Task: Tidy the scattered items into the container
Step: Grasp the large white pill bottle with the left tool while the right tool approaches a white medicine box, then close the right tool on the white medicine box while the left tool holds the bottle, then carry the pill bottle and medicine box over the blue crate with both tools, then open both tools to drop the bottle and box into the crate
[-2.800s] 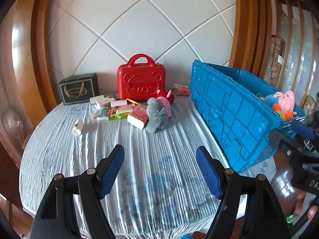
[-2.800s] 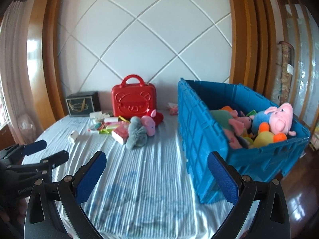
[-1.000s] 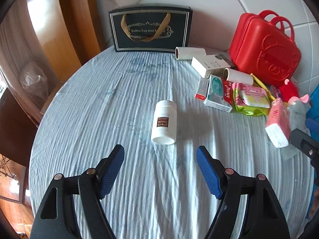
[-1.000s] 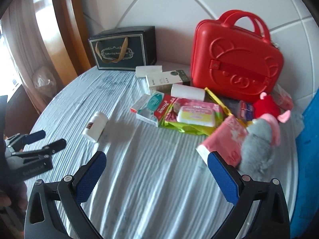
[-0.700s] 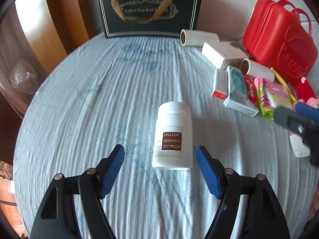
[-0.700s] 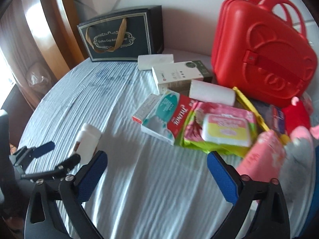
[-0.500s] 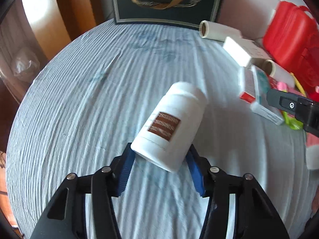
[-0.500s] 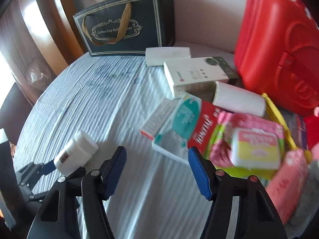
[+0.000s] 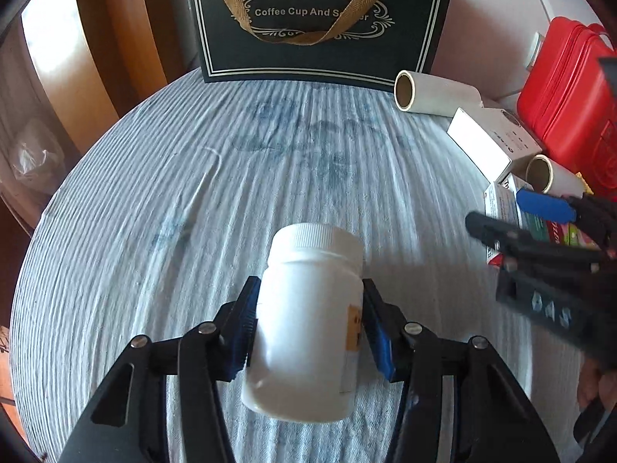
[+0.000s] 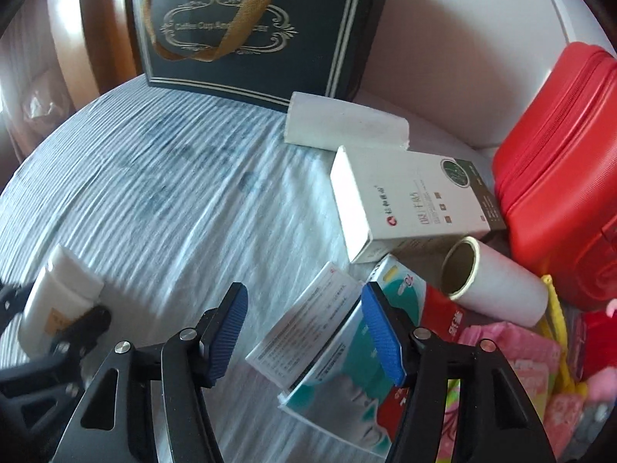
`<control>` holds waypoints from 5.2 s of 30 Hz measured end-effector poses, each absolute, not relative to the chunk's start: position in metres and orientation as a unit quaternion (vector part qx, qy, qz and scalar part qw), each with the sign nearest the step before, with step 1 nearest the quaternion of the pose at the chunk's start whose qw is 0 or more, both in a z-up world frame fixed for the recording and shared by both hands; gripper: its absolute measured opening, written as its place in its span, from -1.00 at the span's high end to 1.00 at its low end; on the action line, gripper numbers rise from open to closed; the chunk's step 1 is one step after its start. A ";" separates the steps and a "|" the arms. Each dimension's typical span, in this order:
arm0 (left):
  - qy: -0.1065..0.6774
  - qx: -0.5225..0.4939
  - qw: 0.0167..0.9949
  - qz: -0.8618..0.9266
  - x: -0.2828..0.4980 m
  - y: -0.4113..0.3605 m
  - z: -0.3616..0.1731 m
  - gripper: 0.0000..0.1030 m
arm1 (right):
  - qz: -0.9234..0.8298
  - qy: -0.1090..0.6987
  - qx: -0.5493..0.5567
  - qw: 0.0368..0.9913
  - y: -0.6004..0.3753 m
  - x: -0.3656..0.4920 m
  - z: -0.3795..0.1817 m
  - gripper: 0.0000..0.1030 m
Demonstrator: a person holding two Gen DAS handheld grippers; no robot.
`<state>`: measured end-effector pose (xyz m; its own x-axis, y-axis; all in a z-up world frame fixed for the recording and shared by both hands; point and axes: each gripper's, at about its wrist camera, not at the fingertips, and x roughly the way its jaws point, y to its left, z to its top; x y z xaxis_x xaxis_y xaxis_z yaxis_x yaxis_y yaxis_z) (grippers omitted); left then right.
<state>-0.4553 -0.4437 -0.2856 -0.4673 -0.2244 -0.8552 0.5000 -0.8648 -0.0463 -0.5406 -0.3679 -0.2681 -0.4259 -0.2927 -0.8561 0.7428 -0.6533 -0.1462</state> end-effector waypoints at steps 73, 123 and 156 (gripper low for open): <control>0.151 0.384 0.238 -0.879 -0.345 -0.336 -0.139 0.10 | -0.801 0.181 0.378 0.427 -0.252 -0.425 -0.148 0.50; -0.038 0.365 -0.082 -0.927 -0.366 0.377 0.046 0.10 | -0.952 0.063 0.281 0.108 0.479 -0.356 0.046 0.50; -0.016 0.335 0.004 -0.942 -0.325 0.338 0.057 -0.59 | -0.953 0.081 0.276 0.091 0.518 -0.343 0.047 -0.99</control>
